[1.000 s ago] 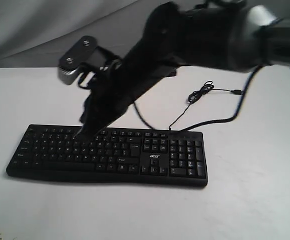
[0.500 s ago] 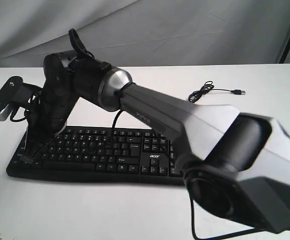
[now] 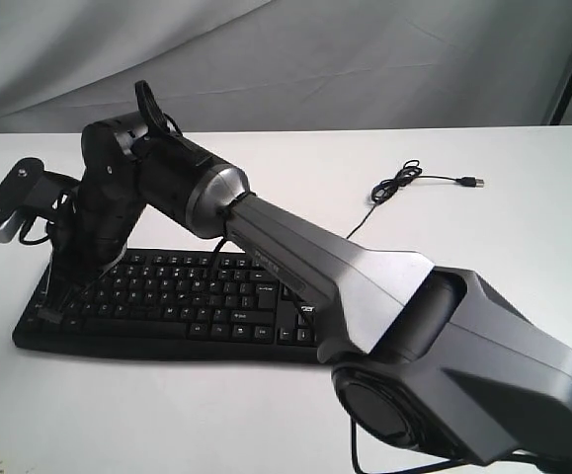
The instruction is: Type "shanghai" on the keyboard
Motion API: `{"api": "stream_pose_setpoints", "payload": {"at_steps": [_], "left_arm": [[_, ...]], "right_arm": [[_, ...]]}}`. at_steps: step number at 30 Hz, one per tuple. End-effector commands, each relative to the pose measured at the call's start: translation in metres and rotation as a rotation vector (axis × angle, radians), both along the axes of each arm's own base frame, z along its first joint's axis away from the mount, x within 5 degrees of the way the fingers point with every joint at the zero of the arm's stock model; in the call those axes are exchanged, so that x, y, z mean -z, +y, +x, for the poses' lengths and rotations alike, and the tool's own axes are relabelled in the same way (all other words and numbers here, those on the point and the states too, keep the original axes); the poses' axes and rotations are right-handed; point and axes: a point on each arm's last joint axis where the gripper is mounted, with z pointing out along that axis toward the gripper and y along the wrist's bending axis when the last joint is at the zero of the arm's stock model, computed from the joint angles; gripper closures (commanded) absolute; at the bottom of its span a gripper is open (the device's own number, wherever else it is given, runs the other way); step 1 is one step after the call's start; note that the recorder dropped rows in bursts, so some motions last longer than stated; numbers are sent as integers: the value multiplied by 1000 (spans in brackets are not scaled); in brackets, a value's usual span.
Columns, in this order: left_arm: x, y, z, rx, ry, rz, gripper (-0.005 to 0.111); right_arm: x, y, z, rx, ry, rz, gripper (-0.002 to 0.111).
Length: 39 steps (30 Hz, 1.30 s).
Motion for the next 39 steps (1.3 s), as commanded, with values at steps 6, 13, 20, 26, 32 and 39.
{"api": "stream_pose_setpoints", "payload": {"at_steps": [6, 13, 20, 26, 32, 39], "left_arm": [[1, 0, 0, 4, -3, -3, 107], [1, 0, 0, 4, -3, -3, 107], [1, 0, 0, 4, -3, -3, 107], [1, 0, 0, 4, -3, -3, 107], [1, 0, 0, 4, -3, -3, 107], [1, 0, 0, 4, -3, -3, 107]], "right_arm": [[12, 2, 8, 19, -33, 31, 108], [19, 3, 10, 18, -33, 49, 108], [18, 4, 13, 24, -62, 56, 108], [19, 1, 15, 29, -87, 24, 108], [21, 0, 13, 27, -68, 3, 108], [29, 1, 13, 25, -34, 12, 108]]}}
